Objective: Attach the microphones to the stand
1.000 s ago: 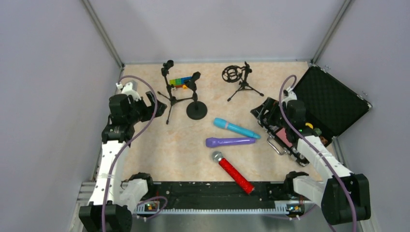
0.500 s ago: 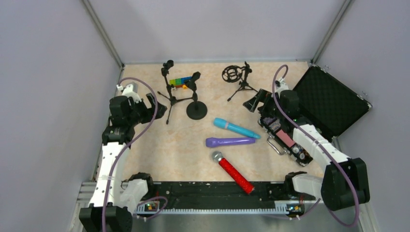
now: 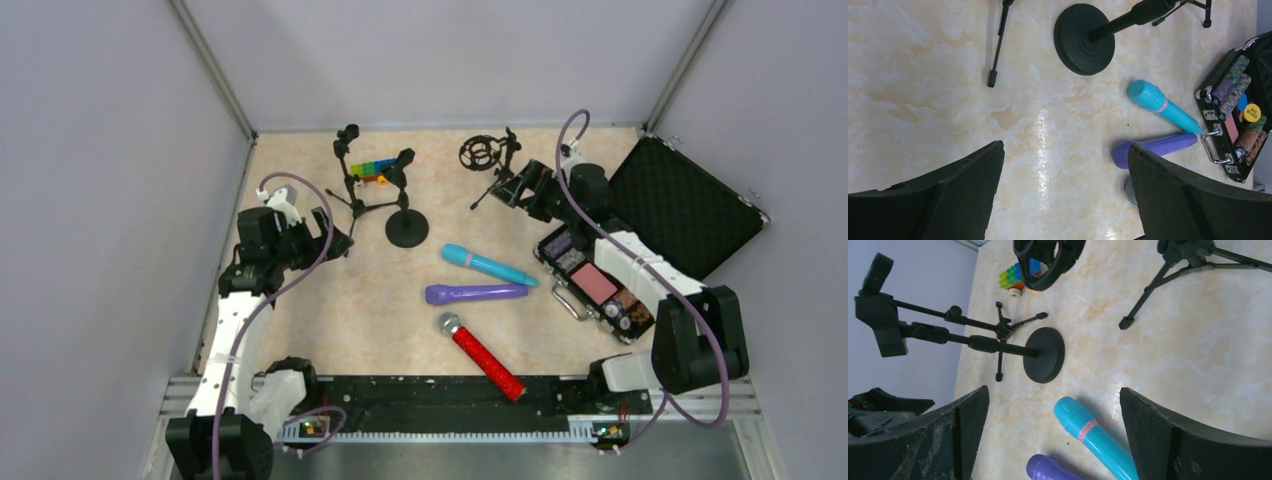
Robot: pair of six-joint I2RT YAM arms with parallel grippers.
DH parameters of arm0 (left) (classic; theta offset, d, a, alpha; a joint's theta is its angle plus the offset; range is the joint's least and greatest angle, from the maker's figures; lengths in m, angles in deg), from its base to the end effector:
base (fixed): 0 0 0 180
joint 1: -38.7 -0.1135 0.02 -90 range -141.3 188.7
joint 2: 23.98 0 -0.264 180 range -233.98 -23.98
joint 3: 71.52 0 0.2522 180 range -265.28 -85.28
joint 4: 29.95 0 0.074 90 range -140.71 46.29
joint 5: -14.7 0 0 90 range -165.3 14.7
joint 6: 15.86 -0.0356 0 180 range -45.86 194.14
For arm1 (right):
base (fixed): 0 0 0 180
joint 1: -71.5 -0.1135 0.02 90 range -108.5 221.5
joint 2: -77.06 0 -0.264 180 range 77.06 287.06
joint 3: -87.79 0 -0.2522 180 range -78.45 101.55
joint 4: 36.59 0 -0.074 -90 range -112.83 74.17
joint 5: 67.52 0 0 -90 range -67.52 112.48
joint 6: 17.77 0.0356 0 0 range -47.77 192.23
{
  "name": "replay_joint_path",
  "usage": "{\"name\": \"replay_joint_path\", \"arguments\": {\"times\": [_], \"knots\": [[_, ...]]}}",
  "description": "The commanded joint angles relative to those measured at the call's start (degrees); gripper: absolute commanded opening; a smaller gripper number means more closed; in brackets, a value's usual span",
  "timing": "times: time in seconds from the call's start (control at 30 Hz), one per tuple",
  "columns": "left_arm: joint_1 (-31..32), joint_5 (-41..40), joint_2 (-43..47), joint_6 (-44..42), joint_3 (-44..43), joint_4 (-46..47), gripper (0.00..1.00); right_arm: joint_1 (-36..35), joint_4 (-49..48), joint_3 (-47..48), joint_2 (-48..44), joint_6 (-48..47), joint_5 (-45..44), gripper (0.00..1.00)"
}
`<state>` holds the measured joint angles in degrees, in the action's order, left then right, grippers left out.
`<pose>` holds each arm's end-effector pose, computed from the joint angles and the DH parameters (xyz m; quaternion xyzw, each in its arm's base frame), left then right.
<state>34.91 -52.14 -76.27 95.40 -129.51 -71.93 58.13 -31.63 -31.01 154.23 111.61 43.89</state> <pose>0.1960 -0.0010 0.2842 -0.1010 0.8728 -0.2442 0.4103 0.2927 0.0829 0.2632 0.0796 0.8124 0.3846 0.4311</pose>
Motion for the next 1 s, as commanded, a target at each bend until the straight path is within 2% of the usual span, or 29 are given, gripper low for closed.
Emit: {"name": "replay_joint_path", "arguments": {"times": [0.0, 0.27, 0.37, 0.47, 0.6, 0.67, 0.83, 0.97], "knots": [[-0.2, 2.5, -0.5, -0.2, -0.6, 2.6, 0.97, -1.2, -4.5, 6.2, 3.3, 2.8, 2.2, 0.99], [-0.2, 2.6, -1.8, -0.8, -2.2, 2.1, 0.97, -1.7, -11.4, 9.6, 10.2, 10.2, 4.5, 0.99], [-0.2, 2.1, -2.0, -4.2, -4.6, -1.9, 0.95, -1.8, -14.4, 10.4, 13.2, 13.2, 5.3, 0.99], [0.2, -3.3, -1.3, -6.5, -5.5, -5.3, 0.94, -1.8, -15.9, 12.3, 16.6, 15.1, 6.3, 0.99], [1.2, -5.9, 0.8, -8.5, -4.6, -5.5, 0.94, -1.8, -14.8, 15.2, 21.0, 15.6, 7.1, 0.99], [1.9, -7.7, 1.5, -8.7, -4.4, -5.5, 0.94, -1.7, -17.3, 15.0, 22.5, 16.9, 7.8, 0.99], [2.1, -7.1, 0.8, -8.9, -4.5, -5.3, 0.94, -1.6, -23.2, 15.3, 26.0, 20.7, 10.3, 0.99], [2.2, -7.1, 0.9, -9.0, -4.3, -5.5, 0.95, -1.4, -23.5, 15.9, 26.3, 21.0, 10.0, 0.99]]}}
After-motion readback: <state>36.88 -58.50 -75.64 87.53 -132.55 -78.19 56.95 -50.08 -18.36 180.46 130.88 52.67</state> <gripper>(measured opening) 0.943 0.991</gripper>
